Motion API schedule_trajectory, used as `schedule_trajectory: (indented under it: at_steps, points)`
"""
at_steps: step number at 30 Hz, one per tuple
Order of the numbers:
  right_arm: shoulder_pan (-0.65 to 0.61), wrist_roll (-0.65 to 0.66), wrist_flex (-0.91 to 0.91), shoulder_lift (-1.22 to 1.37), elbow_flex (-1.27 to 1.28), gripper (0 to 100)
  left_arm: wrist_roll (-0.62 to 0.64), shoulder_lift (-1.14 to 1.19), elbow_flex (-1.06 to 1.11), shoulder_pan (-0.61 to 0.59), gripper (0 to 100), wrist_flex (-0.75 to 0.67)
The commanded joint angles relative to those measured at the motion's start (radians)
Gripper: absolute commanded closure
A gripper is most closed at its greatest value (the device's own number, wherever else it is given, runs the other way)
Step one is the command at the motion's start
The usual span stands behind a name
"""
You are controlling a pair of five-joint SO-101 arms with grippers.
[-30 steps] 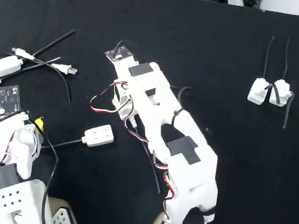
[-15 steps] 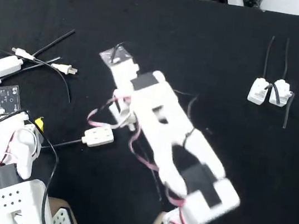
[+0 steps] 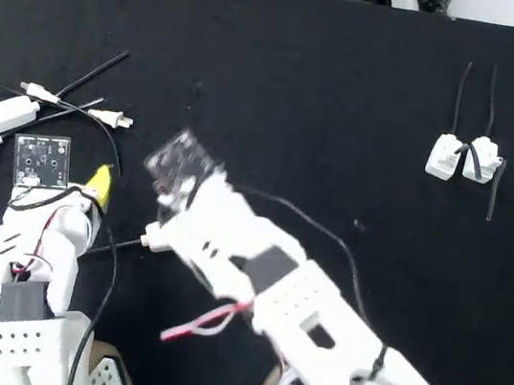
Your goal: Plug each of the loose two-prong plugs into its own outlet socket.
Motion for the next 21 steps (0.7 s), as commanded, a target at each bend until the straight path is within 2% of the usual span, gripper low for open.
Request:
schedule_trajectory:
  at_steps: [1,6,15,18,21]
  points:
    - [-0.046,0.046,-0.063,-0.068,0.016,98.8,0.075,-0.002,-0.101,0.085,78,-0.023]
    - [-0.054,0.051,-0.077,-0.068,0.024,98.8,0.192,-0.009,-0.101,0.200,77,-0.023]
    - [-0.052,0.051,-0.075,-0.070,0.024,98.8,0.193,-0.011,-0.108,0.208,77,-0.021]
    - [-0.051,0.051,-0.075,-0.070,0.024,98.8,0.189,-0.011,-0.120,0.217,77,0.028]
    - [-0.051,0.051,-0.074,-0.071,0.024,98.8,0.117,-0.011,-0.127,0.246,78,0.057]
